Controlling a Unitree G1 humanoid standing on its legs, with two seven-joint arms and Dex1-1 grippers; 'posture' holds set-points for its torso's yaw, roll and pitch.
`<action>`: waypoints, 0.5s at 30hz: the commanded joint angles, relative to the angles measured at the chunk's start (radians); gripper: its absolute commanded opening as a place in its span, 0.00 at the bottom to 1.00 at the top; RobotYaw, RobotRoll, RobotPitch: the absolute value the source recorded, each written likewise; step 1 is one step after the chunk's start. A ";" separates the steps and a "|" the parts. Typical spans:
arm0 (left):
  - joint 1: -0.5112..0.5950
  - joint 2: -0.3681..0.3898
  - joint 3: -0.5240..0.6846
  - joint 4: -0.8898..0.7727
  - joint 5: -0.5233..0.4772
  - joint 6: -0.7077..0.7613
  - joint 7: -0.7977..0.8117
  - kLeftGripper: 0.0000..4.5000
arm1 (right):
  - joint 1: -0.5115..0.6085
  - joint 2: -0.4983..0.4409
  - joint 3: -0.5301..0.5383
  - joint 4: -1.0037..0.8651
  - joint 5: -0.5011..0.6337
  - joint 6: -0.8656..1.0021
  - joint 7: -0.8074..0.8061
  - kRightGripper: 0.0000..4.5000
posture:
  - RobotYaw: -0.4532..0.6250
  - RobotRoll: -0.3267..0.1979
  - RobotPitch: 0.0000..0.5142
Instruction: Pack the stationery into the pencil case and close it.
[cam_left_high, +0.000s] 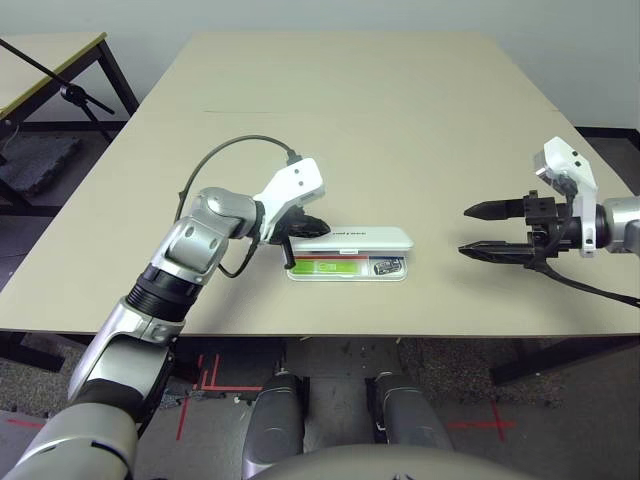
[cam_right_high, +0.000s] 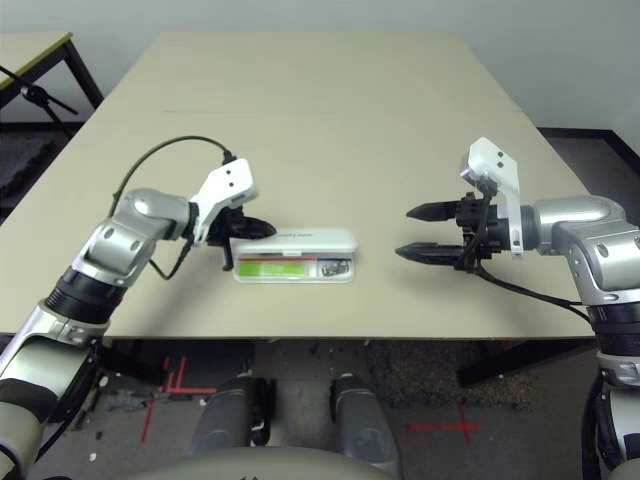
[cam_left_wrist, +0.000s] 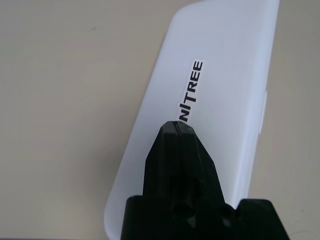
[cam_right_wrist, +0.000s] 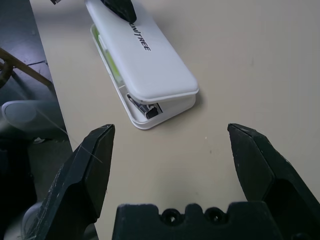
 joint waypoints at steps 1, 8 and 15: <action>-0.013 -0.018 -0.043 0.027 0.031 -0.025 0.005 0.00 | 0.018 -0.009 0.000 -0.006 -0.008 -0.008 -0.003 1.00 | 0.33 0.62 0.13; -0.020 -0.034 -0.111 0.111 0.105 -0.096 0.016 0.00 | 0.033 -0.012 -0.001 -0.012 -0.010 -0.012 -0.009 1.00 | 0.32 0.62 0.13; -0.004 -0.025 -0.128 0.136 0.132 -0.124 0.000 0.00 | 0.040 -0.013 0.001 -0.012 -0.014 -0.016 -0.012 1.00 | 0.32 0.62 0.13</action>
